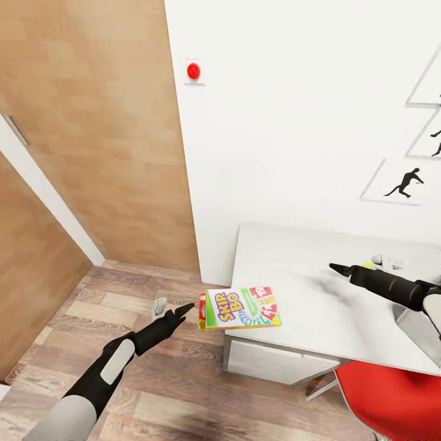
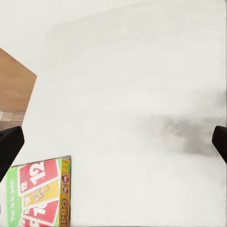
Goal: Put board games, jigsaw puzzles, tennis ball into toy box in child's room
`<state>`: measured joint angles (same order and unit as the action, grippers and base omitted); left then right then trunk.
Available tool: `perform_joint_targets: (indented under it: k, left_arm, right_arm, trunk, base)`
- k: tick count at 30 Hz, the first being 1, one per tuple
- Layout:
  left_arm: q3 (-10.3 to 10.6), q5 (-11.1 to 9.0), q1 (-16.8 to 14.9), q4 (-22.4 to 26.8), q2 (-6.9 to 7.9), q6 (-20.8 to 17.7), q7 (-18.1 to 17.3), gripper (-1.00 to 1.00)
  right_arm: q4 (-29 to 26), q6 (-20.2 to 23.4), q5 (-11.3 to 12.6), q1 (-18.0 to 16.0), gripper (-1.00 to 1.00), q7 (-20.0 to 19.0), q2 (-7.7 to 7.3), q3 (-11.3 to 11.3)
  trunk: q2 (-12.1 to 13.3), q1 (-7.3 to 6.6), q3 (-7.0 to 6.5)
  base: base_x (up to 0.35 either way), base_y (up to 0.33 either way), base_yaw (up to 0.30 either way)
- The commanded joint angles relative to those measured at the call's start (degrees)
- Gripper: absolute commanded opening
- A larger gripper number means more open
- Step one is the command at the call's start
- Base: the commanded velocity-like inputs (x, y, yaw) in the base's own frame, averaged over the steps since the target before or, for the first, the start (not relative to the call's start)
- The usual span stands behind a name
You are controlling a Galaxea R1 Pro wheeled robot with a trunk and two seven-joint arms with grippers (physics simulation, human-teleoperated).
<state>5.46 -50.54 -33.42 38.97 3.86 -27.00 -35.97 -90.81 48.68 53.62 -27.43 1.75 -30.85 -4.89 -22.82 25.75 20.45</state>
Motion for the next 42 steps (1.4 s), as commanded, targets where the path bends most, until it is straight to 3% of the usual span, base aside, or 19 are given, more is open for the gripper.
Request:
perform_joint_targets:
  k: [1, 42]
  left_arm:
    - [0.17, -0.36, -0.14, -0.06, 0.03, -0.43, -0.25, 1.00]
    - [0.16, 0.52, -0.60, -0.56, -0.10, -0.42, -1.45, 1.00]
  right_arm:
    - [-0.15, 0.28, 0.25, -0.07, 1.00, 0.18, 0.00, -0.02]
    - [-1.38, 0.33, 0.31, 0.01, 1.00, 0.18, -0.08, 0.35]
  trunk:
    - [-0.10, 0.03, 0.08]
    - [-0.10, 0.03, -0.04]
  base:
    - [0.000, 0.000, -0.134]
    - [0.000, 0.000, -0.024]
